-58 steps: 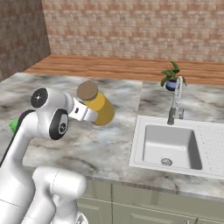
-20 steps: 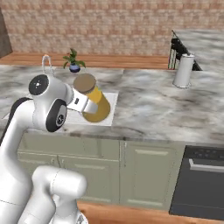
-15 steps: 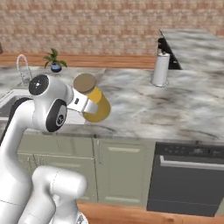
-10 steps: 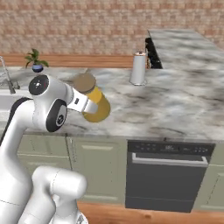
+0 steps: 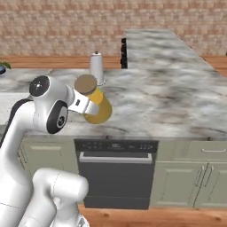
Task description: Place the pitcher and cup on the dining counter for serving.
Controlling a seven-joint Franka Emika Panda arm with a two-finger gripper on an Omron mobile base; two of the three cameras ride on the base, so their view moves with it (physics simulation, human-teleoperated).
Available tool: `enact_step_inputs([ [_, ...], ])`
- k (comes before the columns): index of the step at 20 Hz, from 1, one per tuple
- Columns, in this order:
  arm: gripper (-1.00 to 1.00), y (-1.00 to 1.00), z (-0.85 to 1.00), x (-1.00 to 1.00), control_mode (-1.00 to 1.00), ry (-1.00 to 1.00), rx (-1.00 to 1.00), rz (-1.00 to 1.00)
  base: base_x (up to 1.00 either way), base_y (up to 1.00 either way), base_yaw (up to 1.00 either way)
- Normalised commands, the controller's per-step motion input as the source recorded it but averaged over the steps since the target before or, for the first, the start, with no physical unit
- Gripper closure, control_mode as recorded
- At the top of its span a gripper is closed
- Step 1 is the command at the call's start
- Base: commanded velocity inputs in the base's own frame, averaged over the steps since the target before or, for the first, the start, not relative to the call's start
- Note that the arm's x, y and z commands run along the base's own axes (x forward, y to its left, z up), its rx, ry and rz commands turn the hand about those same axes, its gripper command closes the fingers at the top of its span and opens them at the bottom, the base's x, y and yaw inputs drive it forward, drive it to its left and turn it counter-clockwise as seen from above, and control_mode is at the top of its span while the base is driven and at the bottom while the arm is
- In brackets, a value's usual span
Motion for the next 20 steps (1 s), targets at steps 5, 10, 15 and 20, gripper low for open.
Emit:
enact_step_inputs([
  [5,1.00,0.00,0.00,0.00,1.00,0.00,0.00,0.00,0.00,-1.00,-0.09],
  [10,1.00,0.00,0.00,0.00,1.00,0.00,0.00,0.00,0.00,-1.00,-0.05],
  [15,1.00,0.00,0.00,0.00,1.00,0.00,0.00,0.00,0.00,-1.00,-0.01],
  [20,1.00,0.00,0.00,0.00,1.00,0.00,0.00,0.00,0.00,-1.00,-0.01],
])
